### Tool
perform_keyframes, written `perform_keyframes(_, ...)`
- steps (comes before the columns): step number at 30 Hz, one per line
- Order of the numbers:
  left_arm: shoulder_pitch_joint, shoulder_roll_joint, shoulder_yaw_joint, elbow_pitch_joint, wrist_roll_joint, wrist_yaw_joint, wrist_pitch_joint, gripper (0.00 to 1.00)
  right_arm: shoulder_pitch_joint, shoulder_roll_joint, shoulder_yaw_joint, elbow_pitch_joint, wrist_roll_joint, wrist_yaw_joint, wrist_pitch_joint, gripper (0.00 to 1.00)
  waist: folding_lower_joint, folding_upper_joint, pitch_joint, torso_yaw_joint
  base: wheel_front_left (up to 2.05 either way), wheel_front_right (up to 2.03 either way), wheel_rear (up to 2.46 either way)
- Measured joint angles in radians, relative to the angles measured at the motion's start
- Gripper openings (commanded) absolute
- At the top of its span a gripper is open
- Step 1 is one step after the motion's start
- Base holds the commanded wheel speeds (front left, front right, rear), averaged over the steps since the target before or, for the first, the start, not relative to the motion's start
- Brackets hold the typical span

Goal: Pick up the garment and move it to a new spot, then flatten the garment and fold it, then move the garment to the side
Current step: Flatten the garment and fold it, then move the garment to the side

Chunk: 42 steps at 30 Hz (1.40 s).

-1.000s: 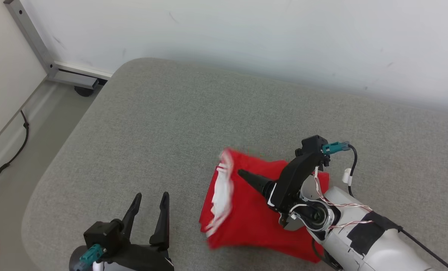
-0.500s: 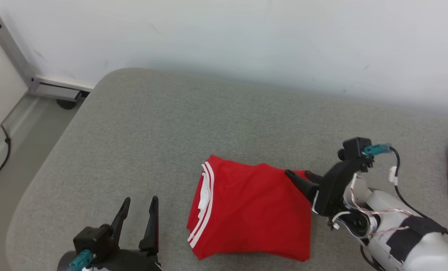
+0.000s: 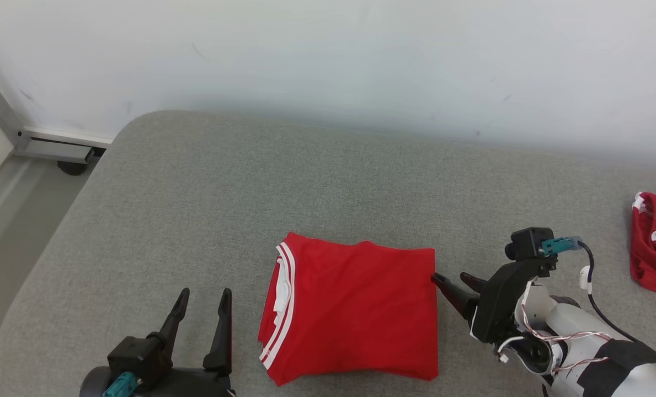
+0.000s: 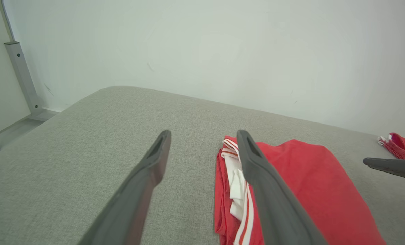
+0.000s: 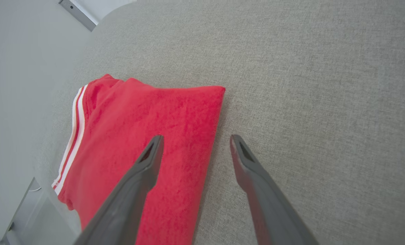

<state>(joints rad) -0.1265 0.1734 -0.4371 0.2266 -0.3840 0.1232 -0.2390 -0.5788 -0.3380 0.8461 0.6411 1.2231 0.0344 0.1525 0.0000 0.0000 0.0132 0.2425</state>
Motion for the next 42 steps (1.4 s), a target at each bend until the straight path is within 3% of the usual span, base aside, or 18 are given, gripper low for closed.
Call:
perform_keyframes(10, -0.007, -0.009, -0.022, -0.011, 0.059, 0.000, 0.000, 1.00, 0.012, 0.021, -0.034, 0.046, 0.061, -0.034, 0.019, 1.00, 0.0000, 0.0001, 0.022, 0.031, 0.00, 0.00, 0.00)
perform_keyframes(19, -0.008, -0.018, -0.017, -0.009, 0.060, 0.001, 0.001, 1.00, 0.017, 0.041, 0.001, 0.081, 0.060, -0.036, 0.078, 1.00, 0.0000, 0.0000, 0.032, 0.053, 0.00, 0.00, 0.00)
perform_keyframes(20, -0.008, -0.019, -0.017, -0.009, 0.060, 0.001, 0.001, 1.00, 0.017, 0.043, 0.005, 0.085, 0.060, -0.036, 0.087, 0.94, 0.0000, 0.0000, 0.032, 0.054, 0.00, 0.00, 0.00)
perform_keyframes(21, -0.008, -0.021, -0.016, -0.008, 0.060, 0.001, 0.001, 1.00, 0.017, 0.045, 0.008, 0.089, 0.060, -0.036, 0.094, 0.73, 0.0000, 0.0000, 0.032, 0.055, 0.00, 0.00, 0.00)
perform_keyframes(22, -0.009, -0.024, -0.016, -0.007, 0.060, 0.001, 0.001, 1.00, 0.017, 0.049, 0.012, 0.092, 0.060, -0.034, 0.105, 0.73, 0.0000, 0.0000, 0.032, 0.056, 0.00, 0.00, 0.00)
perform_keyframes(23, -0.011, -0.026, -0.015, -0.007, 0.060, 0.001, 0.001, 1.00, 0.017, 0.051, 0.012, 0.092, 0.062, -0.033, 0.113, 0.00, 0.0000, 0.0000, 0.032, 0.056, 0.00, 0.00, 0.00)
perform_keyframes(33, -0.023, -0.031, 0.002, 0.001, 0.060, 0.001, 0.001, 1.00, -0.002, 0.053, -0.011, 0.099, 0.080, -0.012, 0.123, 0.00, 0.0000, 0.0001, 0.037, 0.055, 0.00, 0.00, 0.00)
perform_keyframes(42, -0.021, -0.022, 0.027, 0.002, 0.059, 0.001, 0.001, 1.00, -0.079, -0.001, -0.040, 0.106, 0.078, 0.010, 0.113, 0.00, 0.0000, 0.0001, 0.036, 0.035, 0.00, 0.00, 0.00)
